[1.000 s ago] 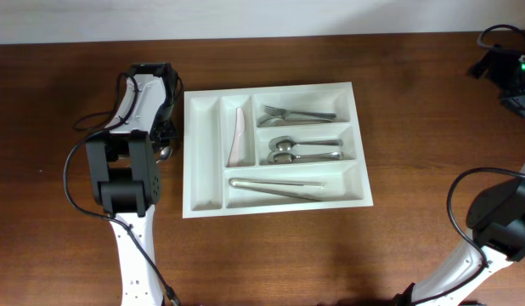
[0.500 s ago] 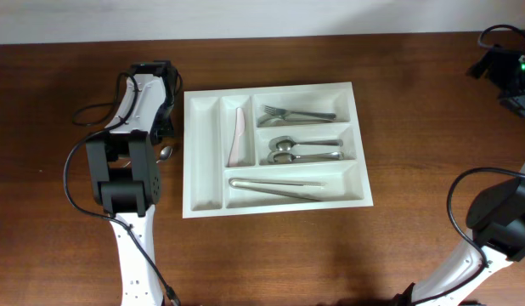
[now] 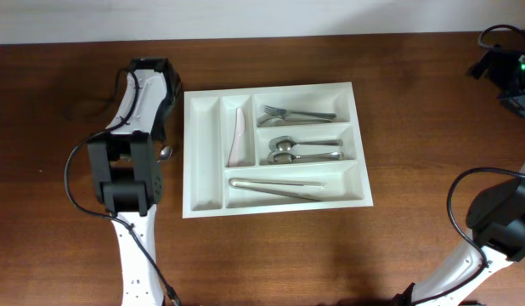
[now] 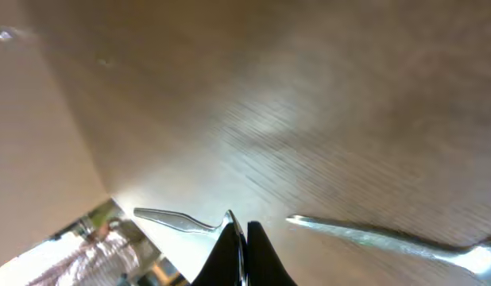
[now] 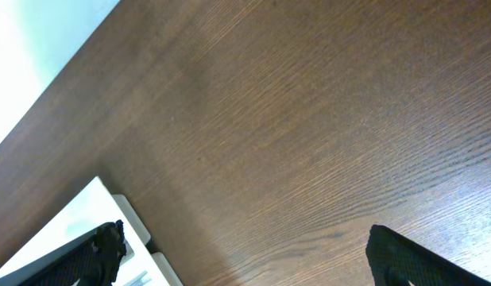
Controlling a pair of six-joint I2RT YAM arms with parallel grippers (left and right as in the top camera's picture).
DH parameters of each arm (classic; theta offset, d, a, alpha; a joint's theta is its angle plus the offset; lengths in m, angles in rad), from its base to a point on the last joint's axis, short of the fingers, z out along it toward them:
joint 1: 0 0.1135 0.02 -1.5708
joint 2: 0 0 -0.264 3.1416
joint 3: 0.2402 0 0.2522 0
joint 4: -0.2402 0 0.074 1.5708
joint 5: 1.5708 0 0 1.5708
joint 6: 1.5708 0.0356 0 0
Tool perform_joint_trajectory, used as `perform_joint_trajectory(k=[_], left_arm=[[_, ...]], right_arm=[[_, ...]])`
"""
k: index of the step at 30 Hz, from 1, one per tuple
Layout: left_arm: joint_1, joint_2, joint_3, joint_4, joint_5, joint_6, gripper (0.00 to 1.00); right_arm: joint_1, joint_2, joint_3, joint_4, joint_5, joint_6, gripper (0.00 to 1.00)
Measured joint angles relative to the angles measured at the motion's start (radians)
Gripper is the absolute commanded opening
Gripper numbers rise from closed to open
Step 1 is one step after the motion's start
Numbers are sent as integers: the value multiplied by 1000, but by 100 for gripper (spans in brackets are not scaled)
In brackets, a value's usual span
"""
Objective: Pack container
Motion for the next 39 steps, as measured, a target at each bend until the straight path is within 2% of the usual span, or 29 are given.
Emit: perform_joint_trajectory(k=[2, 6, 11, 14, 18, 25, 29, 33, 39], left_arm=[[-23, 5, 104, -69, -58, -8, 2], [-83, 8, 301, -91, -87, -15, 2], [-166, -2, 469, -90, -8, -71, 2], [-202, -24, 503, -91, 76, -161, 2], [-221, -36, 506, -90, 188, -320, 2], [-237, -36, 465, -87, 286, -655, 2], [-245, -36, 410, -85, 358, -808, 2], [-255, -37, 340, -30, 413, -896, 2], [-259, -37, 250, 49, 494, -939, 2]], right_arm=[[0, 0, 0, 0, 0, 0, 99], [0, 0, 0, 0, 0, 0, 99], [0, 0, 0, 0, 0, -1, 99], [0, 0, 0, 0, 0, 0, 99], [0, 0, 0, 0, 0, 0, 99], [0, 0, 0, 0, 0, 0, 99], [0, 0, 0, 0, 0, 0, 99], [0, 0, 0, 0, 0, 0, 99], [0, 0, 0, 0, 0, 0, 99]])
